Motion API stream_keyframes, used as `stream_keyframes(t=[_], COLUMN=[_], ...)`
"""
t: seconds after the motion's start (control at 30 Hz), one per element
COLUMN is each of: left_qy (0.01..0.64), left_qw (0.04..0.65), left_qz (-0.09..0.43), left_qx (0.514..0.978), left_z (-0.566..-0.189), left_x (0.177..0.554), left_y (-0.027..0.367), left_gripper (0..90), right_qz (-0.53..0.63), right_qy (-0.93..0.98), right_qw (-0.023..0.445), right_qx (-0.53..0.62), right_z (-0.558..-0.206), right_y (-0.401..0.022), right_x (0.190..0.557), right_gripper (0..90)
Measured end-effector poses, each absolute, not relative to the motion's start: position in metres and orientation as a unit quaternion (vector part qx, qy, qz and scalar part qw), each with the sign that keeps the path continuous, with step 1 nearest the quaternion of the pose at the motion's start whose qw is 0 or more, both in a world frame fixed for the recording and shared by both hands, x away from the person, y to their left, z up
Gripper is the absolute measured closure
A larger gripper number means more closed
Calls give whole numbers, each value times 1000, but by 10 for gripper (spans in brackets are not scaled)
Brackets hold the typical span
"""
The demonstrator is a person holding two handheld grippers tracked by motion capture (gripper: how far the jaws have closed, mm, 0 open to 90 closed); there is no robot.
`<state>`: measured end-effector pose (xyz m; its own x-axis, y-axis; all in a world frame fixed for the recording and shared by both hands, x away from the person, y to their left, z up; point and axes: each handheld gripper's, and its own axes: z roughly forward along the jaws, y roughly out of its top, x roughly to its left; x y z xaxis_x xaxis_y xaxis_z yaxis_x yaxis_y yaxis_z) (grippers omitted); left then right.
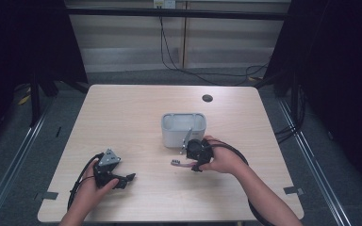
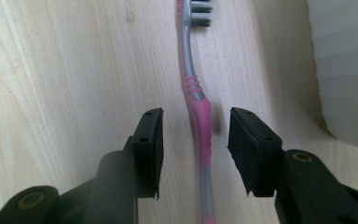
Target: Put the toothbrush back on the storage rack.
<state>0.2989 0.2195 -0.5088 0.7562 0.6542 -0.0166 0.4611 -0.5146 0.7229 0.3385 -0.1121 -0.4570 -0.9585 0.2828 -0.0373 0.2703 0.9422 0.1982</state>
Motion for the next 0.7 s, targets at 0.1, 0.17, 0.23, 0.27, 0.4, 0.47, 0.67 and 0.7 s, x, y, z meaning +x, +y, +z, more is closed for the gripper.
stream_keyframes(t=[0.1, 0.17, 0.23, 0.27, 0.4, 0.47, 0.67, 0.7], left_qy=[323, 324, 324, 322, 323, 323, 323, 323], left_qw=[370, 371, 371, 370, 370, 370, 369, 370], left_qz=[131, 130, 130, 132, 132, 131, 132, 132], left_qx=[861, 860, 860, 861, 861, 861, 861, 861], left_z=[-509, -509, -509, -509, -509, -509, -509, -509], left_x=[299, 299, 299, 299, 299, 299, 299, 299], left_y=[220, 220, 220, 220, 220, 220, 220, 220], left_gripper=[127, 127, 127, 127, 127, 127, 126, 126], right_qz=[88, 88, 86, 86, 82, 79, 68, 67], right_qy=[986, 987, 986, 987, 988, 989, 989, 988], right_qw=[29, 28, 23, 22, 18, 15, -9, -18], right_qx=[136, 134, 139, 134, 129, 126, 131, 138], right_z=[-459, -460, -460, -461, -462, -463, -467, -467], right_y=[-106, -103, -101, -98, -93, -91, -86, -86], right_x=[341, 343, 342, 344, 346, 347, 347, 348], right_gripper=[592, 613, 625, 625, 639, 677, 794, 807])
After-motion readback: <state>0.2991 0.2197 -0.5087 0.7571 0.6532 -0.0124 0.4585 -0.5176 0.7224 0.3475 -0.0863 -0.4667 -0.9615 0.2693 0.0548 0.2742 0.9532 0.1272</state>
